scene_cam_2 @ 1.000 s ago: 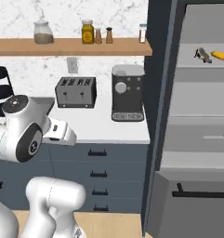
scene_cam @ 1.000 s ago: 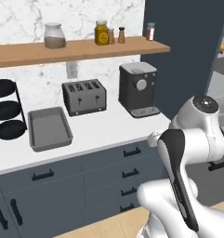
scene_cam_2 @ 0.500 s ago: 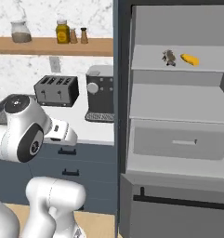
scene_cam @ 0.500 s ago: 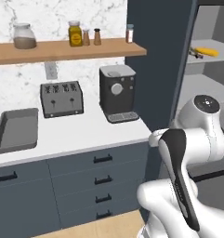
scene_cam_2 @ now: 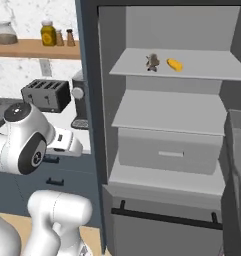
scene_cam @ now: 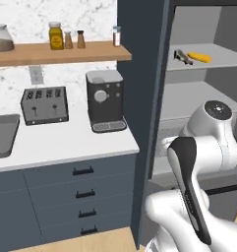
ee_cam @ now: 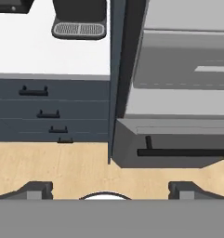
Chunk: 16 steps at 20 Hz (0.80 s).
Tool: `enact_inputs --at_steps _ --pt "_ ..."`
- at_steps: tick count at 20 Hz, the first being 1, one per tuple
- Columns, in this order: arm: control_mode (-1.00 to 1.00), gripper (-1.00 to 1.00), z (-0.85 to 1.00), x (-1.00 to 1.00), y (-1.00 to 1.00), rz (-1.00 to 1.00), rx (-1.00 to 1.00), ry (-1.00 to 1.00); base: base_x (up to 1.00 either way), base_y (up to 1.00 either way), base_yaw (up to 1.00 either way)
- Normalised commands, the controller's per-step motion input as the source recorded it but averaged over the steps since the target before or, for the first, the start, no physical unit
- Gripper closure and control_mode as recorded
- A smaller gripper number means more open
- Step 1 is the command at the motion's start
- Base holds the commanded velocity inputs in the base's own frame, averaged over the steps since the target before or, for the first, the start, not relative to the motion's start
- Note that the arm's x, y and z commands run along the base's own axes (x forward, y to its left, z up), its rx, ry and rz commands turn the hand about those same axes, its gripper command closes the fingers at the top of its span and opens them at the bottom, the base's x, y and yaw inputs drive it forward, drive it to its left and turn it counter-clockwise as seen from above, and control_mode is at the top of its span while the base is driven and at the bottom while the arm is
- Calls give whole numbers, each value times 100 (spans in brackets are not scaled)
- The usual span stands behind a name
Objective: Place one corn and one fish in each tupperware on the nearby counter, to pack two identical lunches.
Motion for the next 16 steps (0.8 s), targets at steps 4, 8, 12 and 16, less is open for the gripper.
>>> enact_inputs --at_steps 4,8,12,16 --pt "100 -100 0 0 0 0 0 0 0 -52 -2" --pt "100 -100 0 0 0 0 0 0 14 -46 -11" --pt "100 -100 0 0 0 0 0 0 19 -52 0" --pt "100 -100 0 0 0 0 0 0 17 -50 0"
